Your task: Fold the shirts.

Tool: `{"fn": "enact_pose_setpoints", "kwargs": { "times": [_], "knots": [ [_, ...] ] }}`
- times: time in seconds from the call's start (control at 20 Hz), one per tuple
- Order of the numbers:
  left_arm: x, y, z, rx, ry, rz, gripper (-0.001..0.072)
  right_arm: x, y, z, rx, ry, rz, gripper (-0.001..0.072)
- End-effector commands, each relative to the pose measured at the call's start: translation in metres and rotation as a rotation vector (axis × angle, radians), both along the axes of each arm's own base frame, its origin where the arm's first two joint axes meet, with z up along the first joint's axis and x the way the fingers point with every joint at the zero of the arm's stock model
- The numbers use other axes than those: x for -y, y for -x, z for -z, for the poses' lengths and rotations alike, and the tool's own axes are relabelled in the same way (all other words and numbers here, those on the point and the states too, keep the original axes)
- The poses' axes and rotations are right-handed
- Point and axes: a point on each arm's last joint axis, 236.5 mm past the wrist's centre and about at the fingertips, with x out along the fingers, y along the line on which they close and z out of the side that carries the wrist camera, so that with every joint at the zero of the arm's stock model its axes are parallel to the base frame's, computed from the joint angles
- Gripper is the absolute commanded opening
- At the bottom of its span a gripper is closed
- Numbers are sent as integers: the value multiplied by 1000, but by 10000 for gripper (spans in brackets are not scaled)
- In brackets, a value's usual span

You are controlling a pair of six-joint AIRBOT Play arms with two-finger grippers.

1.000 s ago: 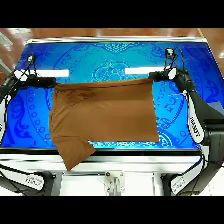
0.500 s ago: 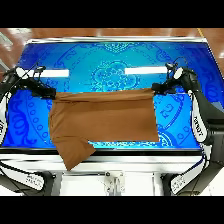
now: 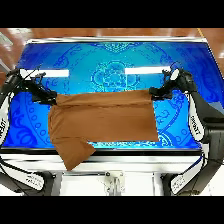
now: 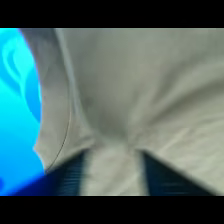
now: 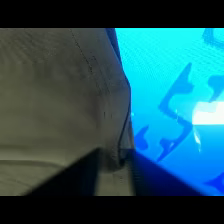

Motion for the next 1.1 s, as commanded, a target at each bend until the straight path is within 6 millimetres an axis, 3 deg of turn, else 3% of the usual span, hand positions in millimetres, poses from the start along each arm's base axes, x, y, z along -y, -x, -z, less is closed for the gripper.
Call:
{"fn": "enact_pose_setpoints", "kwargs": {
  "times": [0.0,0.1,0.2,0.25,0.35,0.5,0.65,0.85,1.05],
  "knots": [
    [-1,19,-6,-76,11,-17,563,-5,7,-12,-16,-20,-25,560],
    [-12,34,-21,-106,19,-31,570,12,19,-33,-32,45,-83,560],
    [-28,48,-44,-99,23,-31,576,58,44,-55,-92,185,-91,560],
    [-36,60,-54,-103,35,-61,650,79,60,-65,-140,225,-81,560],
    [-33,89,-60,-108,137,-138,675,100,84,-72,-182,180,-33,559],
    [-14,163,-23,-177,246,-260,675,90,98,-68,-132,-53,71,560],
    [12,213,13,-166,329,-388,674,88,113,-55,-141,-141,103,560],
    [28,238,30,-178,377,-399,671,84,115,-47,-143,-153,99,560],
    [30,240,38,-196,381,-413,662,81,111,-48,-127,-170,108,560]
  ]
}}
